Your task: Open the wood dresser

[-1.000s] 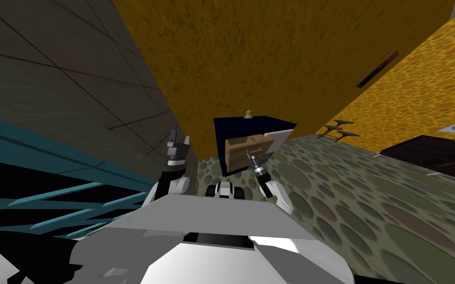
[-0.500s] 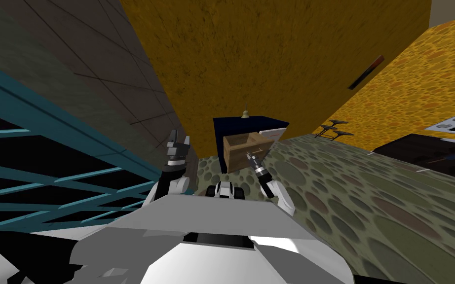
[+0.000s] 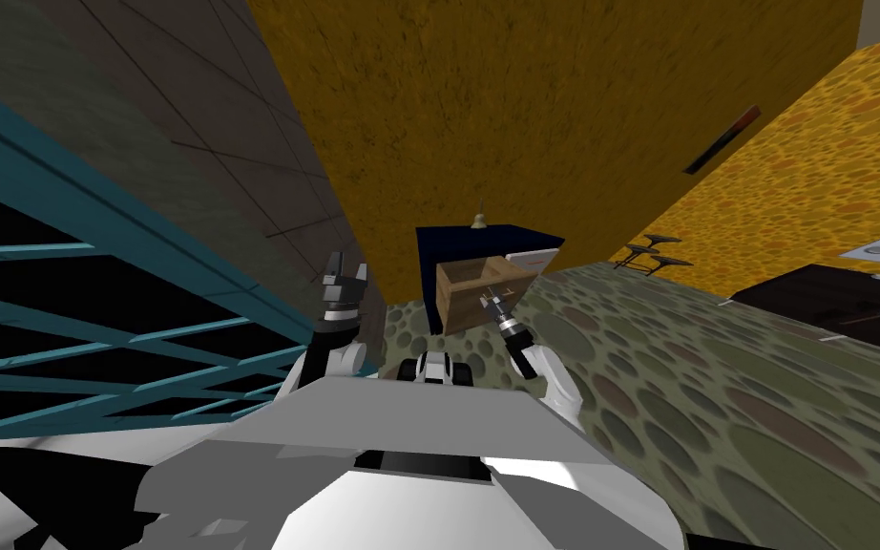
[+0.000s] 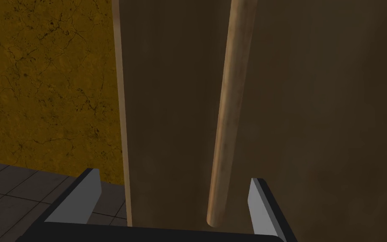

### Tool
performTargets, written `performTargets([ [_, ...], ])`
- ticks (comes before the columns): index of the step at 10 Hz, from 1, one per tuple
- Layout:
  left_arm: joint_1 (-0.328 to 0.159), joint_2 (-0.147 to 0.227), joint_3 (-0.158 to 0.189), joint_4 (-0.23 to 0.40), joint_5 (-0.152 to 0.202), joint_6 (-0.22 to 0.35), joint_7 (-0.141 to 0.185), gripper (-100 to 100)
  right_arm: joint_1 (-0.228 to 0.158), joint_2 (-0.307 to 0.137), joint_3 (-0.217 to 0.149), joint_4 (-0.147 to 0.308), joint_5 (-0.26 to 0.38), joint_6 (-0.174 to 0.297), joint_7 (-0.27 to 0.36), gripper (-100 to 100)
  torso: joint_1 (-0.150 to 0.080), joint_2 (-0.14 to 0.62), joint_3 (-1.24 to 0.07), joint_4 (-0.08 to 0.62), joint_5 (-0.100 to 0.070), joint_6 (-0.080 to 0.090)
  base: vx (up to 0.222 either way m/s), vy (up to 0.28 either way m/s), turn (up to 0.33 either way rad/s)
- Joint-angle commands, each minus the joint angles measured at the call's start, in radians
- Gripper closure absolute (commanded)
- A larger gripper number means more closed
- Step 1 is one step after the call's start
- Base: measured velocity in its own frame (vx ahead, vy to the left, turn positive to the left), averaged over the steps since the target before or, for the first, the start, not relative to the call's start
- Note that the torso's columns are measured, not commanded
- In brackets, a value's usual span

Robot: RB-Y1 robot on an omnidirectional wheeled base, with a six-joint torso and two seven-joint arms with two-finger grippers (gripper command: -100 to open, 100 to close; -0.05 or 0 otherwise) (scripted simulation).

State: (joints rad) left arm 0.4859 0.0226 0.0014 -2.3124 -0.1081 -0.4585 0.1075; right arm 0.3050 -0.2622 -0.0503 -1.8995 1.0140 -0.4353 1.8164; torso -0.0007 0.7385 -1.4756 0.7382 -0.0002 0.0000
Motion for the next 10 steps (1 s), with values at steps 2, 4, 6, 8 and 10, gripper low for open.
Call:
performTargets([
  [2, 0.0, 0.0, 0.0, 0.0, 0.0, 0.0, 0.0, 0, -0.015, -0.075, -0.004, -0.046, 0.012, 0.068, -0.096, -100, 0.001, 0.0, 0.0, 0.0, 0.0, 0.0, -0.03, 0.026, 0.039],
  [4, 0.0, 0.0, 0.0, 0.0, 0.0, 0.0, 0.0, 0, -0.009, -0.082, -0.005, -0.049, 0.012, 0.07, -0.1, -100, 0.002, 0.002, 0.0, 0.003, 0.002, 0.0, -0.02, 0.015, 0.023],
  [6, 0.0, 0.0, 0.0, 0.0, 0.0, 0.0, 0.0, 0, -0.007, -0.083, -0.005, -0.048, 0.013, 0.075, -0.106, 0, 0.002, 0.001, 0.001, 0.002, 0.001, 0.0, 0.0, 0.0, 0.0],
  [8, 0.0, 0.0, 0.0, 0.0, 0.0, 0.0, 0.0, 0, -0.006, -0.084, -0.005, -0.047, 0.014, 0.076, -0.106, 0, 0.001, 0.001, 0.0, 0.001, 0.001, 0.0, 0.0, 0.0, 0.0],
  [10, 0.0, 0.0, 0.0, 0.0, 0.0, 0.0, 0.0, 0, -0.006, -0.084, -0.005, -0.046, 0.014, 0.076, -0.106, 0, 0.001, 0.0, 0.0, 0.0, 0.001, 0.0, 0.0, 0.0, 0.0],
])
